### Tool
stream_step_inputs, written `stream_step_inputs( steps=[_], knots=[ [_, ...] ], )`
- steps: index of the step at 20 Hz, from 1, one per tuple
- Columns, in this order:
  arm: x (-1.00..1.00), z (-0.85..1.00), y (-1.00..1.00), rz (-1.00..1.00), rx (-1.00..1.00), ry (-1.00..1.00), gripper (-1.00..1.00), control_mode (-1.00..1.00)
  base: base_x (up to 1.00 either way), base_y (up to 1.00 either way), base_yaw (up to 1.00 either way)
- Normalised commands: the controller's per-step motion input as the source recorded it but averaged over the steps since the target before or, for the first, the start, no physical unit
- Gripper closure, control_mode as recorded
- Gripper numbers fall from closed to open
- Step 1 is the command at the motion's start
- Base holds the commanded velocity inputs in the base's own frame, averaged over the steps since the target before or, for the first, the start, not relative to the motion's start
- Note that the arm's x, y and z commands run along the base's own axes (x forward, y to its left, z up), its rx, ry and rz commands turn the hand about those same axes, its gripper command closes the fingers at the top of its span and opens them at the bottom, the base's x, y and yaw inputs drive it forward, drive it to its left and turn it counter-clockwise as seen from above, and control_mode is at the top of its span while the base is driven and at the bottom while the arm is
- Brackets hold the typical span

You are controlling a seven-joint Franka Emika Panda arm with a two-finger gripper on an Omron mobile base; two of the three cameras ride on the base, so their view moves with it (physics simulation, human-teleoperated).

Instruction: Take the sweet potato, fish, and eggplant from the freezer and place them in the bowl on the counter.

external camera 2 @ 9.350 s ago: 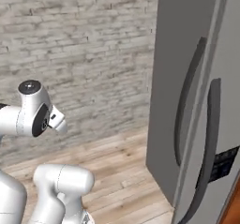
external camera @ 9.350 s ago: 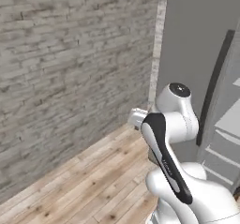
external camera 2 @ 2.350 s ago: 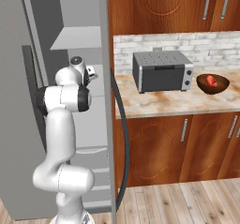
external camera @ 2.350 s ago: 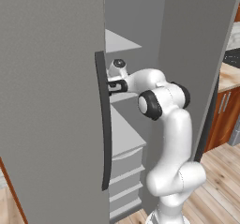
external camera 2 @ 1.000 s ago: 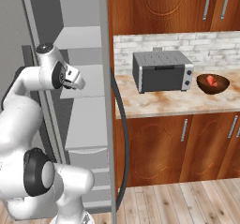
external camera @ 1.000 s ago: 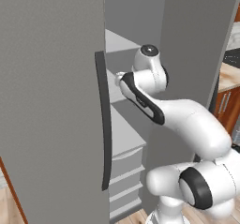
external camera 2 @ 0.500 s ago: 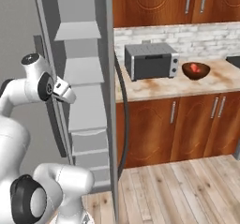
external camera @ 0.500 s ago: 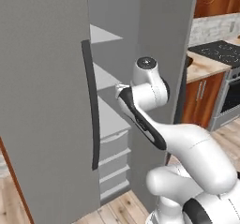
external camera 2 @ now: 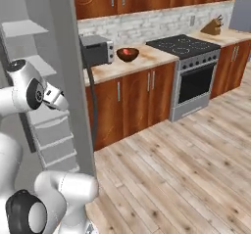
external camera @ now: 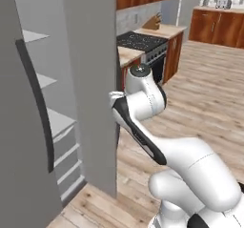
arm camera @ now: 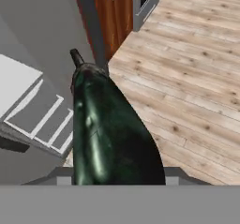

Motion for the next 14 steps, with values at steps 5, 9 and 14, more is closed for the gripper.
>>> stream_step_inputs(
  steps=[5,9,14],
  knots=[
    [0.00,0.00,0.00,0.00,0.00,0.00,1.00,1.00,0.24,-0.61,-0.79],
    [0.00,0.00,0.00,0.00,0.00,0.00,1.00,1.00,1.00,-0.46,-0.09],
    [0.00,0.00,0.00,0.00,0.00,0.00,1.00,1.00,1.00,-0.56,0.04]
  ],
)
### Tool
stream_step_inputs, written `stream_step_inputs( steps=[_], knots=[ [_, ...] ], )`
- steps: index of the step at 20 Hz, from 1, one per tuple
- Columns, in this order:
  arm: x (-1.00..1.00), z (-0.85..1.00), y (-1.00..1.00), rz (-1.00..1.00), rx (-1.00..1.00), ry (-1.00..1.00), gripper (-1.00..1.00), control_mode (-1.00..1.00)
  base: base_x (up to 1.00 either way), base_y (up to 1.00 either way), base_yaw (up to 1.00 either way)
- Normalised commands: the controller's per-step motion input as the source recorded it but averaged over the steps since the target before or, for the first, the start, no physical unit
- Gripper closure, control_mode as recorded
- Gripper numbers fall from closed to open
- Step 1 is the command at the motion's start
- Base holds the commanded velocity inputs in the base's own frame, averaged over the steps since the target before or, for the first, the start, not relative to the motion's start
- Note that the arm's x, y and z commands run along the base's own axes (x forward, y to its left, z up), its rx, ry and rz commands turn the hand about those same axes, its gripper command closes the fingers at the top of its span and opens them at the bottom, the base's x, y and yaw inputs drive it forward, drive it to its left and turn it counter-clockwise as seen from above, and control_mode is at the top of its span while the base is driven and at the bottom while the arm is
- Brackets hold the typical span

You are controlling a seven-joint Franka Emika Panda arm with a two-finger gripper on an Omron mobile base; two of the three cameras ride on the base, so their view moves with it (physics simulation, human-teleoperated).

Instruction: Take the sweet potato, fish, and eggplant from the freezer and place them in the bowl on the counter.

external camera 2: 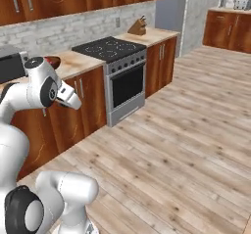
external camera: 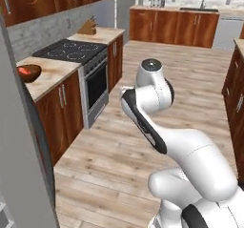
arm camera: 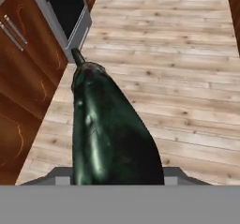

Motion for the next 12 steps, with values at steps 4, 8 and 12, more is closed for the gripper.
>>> stream_step_inputs(
  steps=[4,8,12],
  knots=[
    [0.00,0.00,0.00,0.00,0.00,0.00,1.00,1.00,1.00,-0.18,0.33],
    [0.00,0.00,0.00,0.00,0.00,0.00,1.00,1.00,1.00,-0.15,0.56],
    [0.00,0.00,0.00,0.00,0.00,0.00,1.00,1.00,1.00,-0.09,0.65]
  ],
)
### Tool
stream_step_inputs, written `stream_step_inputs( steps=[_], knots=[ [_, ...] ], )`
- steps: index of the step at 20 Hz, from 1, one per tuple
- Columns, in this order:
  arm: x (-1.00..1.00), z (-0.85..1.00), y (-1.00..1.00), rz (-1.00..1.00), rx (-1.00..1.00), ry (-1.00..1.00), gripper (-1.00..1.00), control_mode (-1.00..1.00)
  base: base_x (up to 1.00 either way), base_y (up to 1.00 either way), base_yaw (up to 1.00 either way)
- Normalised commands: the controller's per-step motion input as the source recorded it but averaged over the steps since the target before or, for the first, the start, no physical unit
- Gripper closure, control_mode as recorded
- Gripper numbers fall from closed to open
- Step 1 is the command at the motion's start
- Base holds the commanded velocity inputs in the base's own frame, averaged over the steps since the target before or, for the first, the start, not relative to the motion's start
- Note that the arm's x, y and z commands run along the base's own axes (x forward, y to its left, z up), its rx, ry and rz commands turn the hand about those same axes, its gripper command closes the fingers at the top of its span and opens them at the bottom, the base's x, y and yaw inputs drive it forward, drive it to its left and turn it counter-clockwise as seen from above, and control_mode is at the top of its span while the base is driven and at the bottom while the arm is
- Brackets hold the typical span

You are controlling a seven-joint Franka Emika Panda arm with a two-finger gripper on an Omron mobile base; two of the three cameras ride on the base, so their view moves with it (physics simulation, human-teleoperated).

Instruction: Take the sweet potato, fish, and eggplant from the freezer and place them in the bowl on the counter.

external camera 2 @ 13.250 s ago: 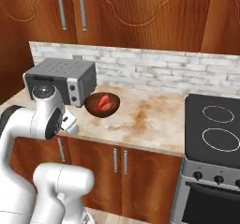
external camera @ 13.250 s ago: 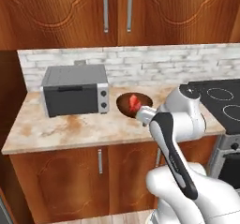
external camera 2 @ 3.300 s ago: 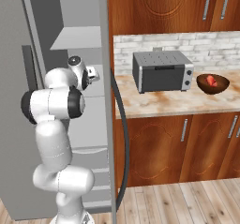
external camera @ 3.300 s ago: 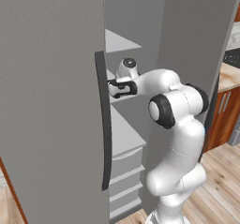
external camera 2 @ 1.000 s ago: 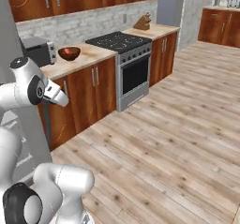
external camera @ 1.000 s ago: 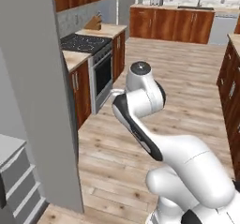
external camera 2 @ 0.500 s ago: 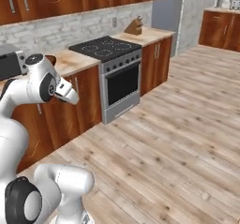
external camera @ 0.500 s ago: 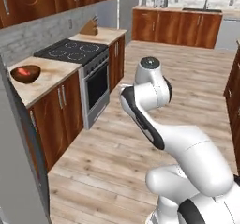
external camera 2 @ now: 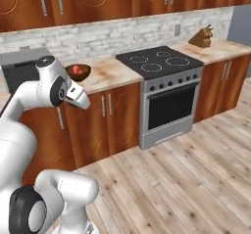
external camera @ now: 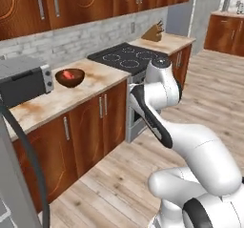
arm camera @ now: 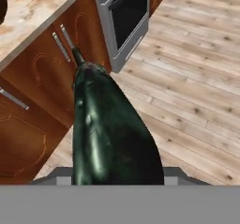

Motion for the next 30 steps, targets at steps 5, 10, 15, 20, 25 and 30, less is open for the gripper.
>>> stream_step_inputs(
  steps=[5,10,15,20,25,30],
  knots=[
    [0.00,0.00,0.00,0.00,0.00,0.00,1.00,1.00,1.00,-0.30,0.54],
    [0.00,0.00,0.00,0.00,0.00,0.00,1.00,1.00,1.00,-0.22,0.44],
    [0.00,0.00,0.00,0.00,0.00,0.00,1.00,1.00,1.00,-0.18,0.25],
    [0.00,0.00,0.00,0.00,0.00,0.00,1.00,1.00,1.00,-0.20,-0.06],
    [0.00,0.00,0.00,0.00,0.00,0.00,1.00,1.00,1.00,0.21,-0.02],
    [0.21,-0.70,-0.35,0.00,0.01,0.09,1.00,-1.00,0.19,0.01,0.00]
  ],
)
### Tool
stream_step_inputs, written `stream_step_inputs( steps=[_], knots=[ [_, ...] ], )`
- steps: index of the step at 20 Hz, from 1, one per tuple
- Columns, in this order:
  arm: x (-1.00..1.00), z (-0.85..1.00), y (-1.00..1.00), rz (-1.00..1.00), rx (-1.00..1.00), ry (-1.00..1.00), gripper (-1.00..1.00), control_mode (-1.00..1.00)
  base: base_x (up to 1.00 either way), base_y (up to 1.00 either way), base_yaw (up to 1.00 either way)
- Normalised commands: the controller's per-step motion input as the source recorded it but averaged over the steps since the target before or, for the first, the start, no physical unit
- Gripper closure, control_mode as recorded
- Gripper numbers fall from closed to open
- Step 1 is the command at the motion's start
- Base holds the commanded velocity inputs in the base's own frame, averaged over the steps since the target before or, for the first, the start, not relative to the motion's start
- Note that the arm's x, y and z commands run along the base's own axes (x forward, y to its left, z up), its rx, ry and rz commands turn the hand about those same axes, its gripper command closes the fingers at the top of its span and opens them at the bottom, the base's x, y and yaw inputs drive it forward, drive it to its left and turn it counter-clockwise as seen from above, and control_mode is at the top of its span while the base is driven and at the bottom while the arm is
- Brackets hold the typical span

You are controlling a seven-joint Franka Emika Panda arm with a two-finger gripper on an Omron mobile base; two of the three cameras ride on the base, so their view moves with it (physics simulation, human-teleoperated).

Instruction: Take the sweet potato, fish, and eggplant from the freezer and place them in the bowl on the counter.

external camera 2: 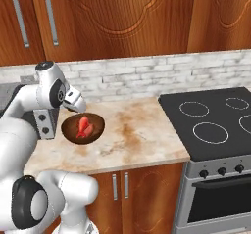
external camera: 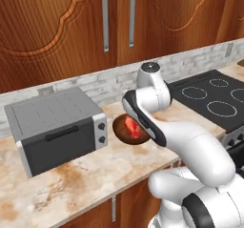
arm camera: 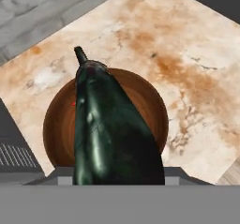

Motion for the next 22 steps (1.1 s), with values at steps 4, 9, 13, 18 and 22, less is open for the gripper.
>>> stream_step_inputs(
  steps=[4,9,13,18,22],
  knots=[
    [0.69,-0.65,-0.33,-0.01,0.03,0.12,1.00,-1.00,0.00,0.00,0.00],
    [0.52,-0.43,0.00,0.00,0.00,0.06,1.00,-1.00,0.00,0.00,0.00],
    [0.26,-0.70,0.00,0.00,0.00,0.05,1.00,-1.00,0.00,0.00,0.00],
    [0.31,-0.64,0.00,0.00,0.00,0.03,1.00,-1.00,0.00,0.00,0.00],
    [0.52,-0.35,0.00,0.00,0.00,0.00,1.00,-1.00,0.00,0.00,0.00]
  ],
)
